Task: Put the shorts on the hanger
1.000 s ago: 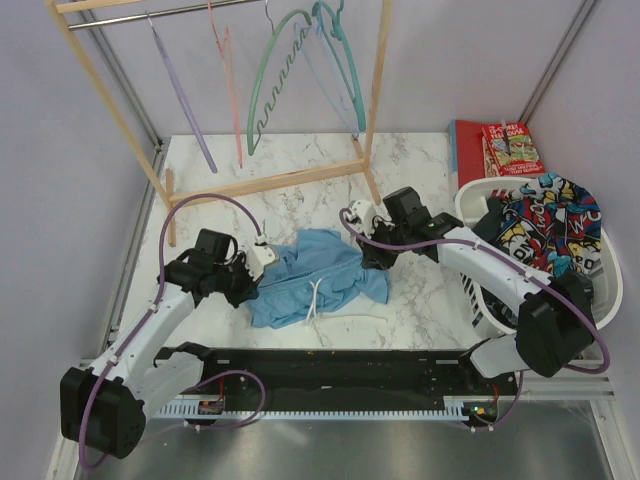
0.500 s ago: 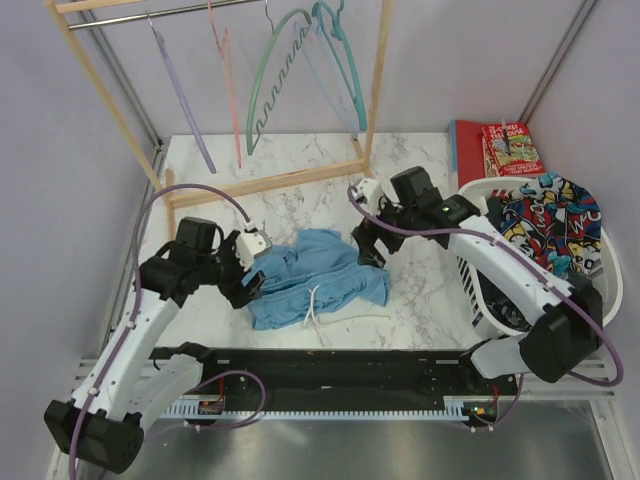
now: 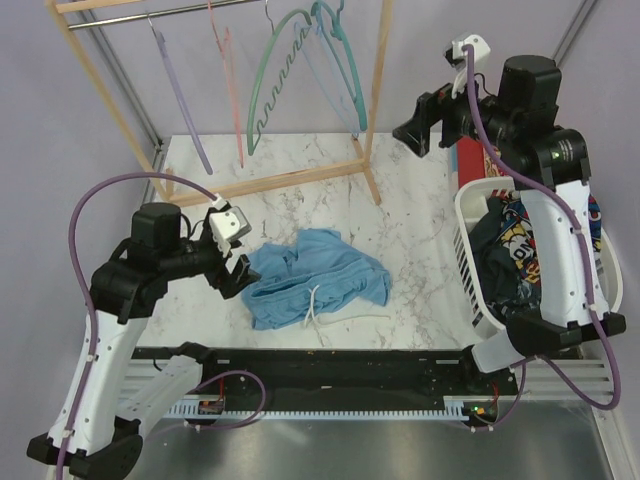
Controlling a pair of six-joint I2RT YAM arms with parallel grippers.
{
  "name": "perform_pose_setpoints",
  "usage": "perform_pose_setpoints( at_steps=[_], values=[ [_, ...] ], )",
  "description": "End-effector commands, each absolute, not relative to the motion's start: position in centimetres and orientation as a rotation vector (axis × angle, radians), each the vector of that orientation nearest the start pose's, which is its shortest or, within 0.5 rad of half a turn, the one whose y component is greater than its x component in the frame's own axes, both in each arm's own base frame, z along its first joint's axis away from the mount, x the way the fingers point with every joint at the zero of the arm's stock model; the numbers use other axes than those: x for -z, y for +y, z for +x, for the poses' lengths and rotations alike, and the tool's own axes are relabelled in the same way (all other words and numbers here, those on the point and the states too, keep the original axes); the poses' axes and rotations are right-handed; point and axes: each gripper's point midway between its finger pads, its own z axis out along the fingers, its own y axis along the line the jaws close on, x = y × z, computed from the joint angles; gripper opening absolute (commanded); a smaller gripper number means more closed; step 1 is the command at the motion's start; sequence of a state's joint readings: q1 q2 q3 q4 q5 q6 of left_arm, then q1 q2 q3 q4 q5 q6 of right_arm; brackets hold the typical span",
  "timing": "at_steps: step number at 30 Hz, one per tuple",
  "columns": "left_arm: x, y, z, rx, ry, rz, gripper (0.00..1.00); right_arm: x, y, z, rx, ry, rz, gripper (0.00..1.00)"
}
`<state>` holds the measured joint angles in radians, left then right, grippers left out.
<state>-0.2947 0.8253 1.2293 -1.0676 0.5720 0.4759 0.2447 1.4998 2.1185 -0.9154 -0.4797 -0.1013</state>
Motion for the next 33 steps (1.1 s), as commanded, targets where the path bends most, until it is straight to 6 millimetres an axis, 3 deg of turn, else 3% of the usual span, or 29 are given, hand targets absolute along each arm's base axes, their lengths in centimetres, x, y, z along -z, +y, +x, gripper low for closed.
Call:
perform_pose_setpoints(
  at_steps=[1, 7, 15, 22, 29, 33],
  values=[
    [-30.0, -13.2, 18.4, 0.523, 1.895, 0.956, 0.88, -49.4, 17.9, 38.0, -0.651, 1.687, -0.467, 0.95],
    [-29.9, -13.0, 19.6, 0.536, 1.906, 0.891, 0.88, -53.2, 19.2, 40.8, -0.704, 1.522, -0.428, 0.90],
    [-30.1, -12.7, 20.0, 0.546, 1.910, 0.846, 0.89, -51.2, 22.9, 43.5, -0.718, 1.537, -0.431, 0.88],
    [-30.4, -12.6, 20.0, 0.542, 1.906, 0.839, 0.89, -49.1, 23.2, 47.0, -0.518, 1.572, -0.341, 0.83],
    [-30.0, -12.6, 20.0, 0.541, 1.915, 0.843, 0.89, -46.2, 23.4, 49.1, -0.440, 1.630, -0.321, 0.56],
    [-29.7, -12.6, 20.0, 0.541, 1.919, 0.846, 0.89, -44.1, 23.9, 49.9, -0.436, 1.668, -0.342, 0.54]
  ],
)
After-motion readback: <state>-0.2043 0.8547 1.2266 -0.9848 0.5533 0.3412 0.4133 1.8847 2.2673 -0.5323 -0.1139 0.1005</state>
